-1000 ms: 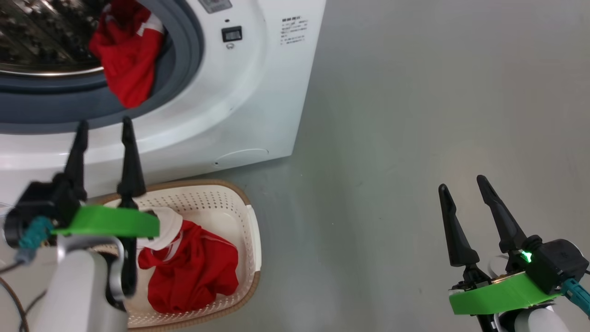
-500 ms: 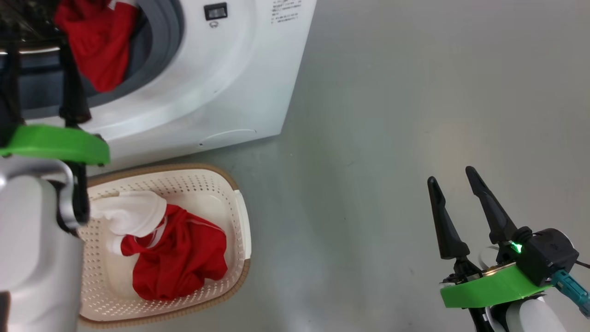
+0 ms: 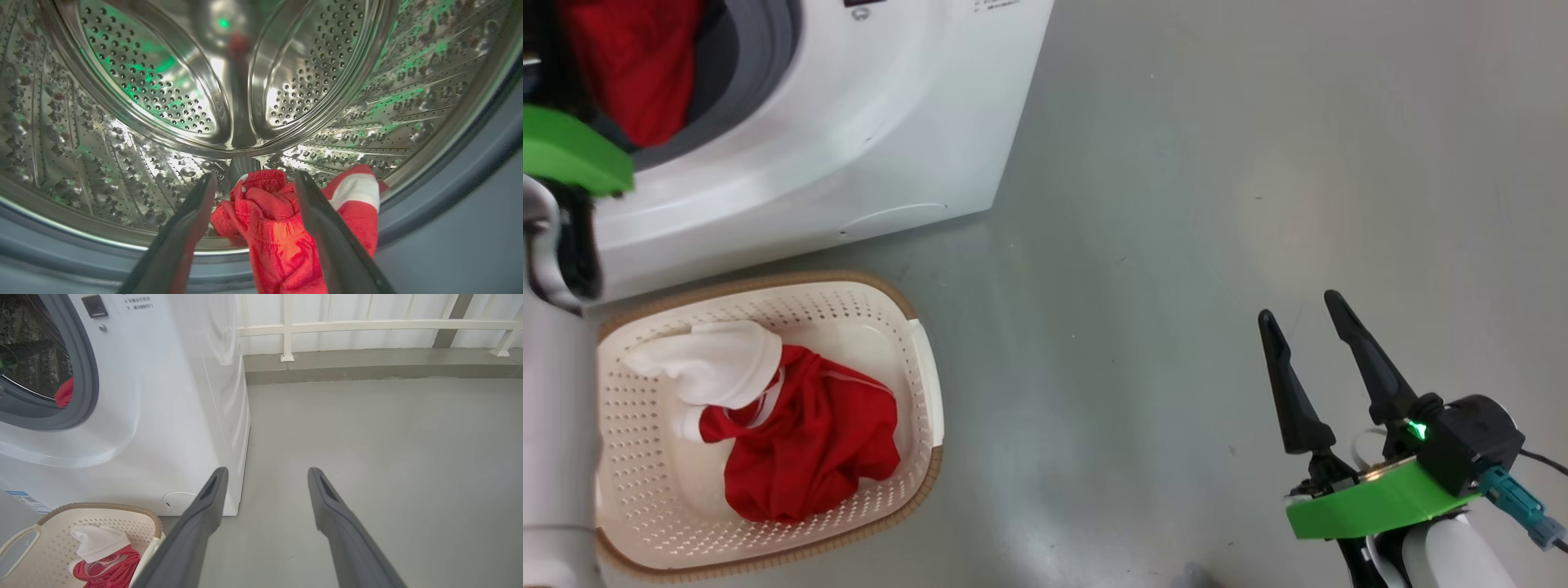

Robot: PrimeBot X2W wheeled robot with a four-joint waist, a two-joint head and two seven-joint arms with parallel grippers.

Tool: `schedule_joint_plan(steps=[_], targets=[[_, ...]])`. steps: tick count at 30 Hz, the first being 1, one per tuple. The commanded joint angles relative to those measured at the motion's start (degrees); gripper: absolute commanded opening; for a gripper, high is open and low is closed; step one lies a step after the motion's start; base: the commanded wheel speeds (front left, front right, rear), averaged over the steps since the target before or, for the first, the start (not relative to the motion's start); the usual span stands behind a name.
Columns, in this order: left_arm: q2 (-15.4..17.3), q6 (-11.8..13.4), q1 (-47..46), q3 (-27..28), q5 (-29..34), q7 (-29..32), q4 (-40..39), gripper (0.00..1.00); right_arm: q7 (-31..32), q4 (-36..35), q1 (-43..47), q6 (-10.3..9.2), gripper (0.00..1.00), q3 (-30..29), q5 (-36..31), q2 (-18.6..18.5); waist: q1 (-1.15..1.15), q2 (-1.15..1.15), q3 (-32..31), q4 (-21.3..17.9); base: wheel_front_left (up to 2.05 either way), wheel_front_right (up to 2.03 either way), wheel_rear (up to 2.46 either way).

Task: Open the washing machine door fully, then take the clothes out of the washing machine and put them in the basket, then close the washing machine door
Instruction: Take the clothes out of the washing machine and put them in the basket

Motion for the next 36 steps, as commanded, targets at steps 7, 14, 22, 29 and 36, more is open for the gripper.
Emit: schedule_joint_plan(steps=[7, 14, 22, 29, 36], targets=[[4.0, -2.7, -6.6, 2.1, -3.1, 6.0, 5.6, 1.0, -0.4, -0.6, -1.6, 0.36, 1.0, 2.3, 0.5, -0.7, 0.0, 0.0, 1.5, -0.9, 0.0, 0.0, 0.0], [4.3, -4.8, -11.3, 1.6, -5.4, 12.3, 10.9, 1.0, -0.4, -0.2, -2.2, 0.36, 1.0, 2.9, 0.2, -0.7, 0.0, 0.0, 2.2, -1.6, 0.0, 0.0, 0.0], [3.9, -6.0, -13.6, 0.6, -7.6, 18.3, 16.0, 1.0, -0.4, 0.1, -2.0, 0.36, 1.0, 3.4, 0.1, -0.7, 0.0, 0.0, 2.2, -1.8, 0.0, 0.0, 0.0], [4.2, -6.0, -14.3, 0.1, -8.3, 22.2, 19.7, 1.0, -0.4, 0.4, -1.8, 0.36, 1.0, 4.4, 0.5, -0.7, 0.0, 0.0, 2.3, -2.4, 0.0, 0.0, 0.0], [4.4, -6.2, -15.0, -0.8, -8.5, 23.0, 21.1, 1.0, -0.4, 0.6, -2.2, 0.36, 1.0, 4.5, 0.7, -0.7, 0.0, 0.0, 2.8, -2.9, 0.0, 0.0, 0.0]])
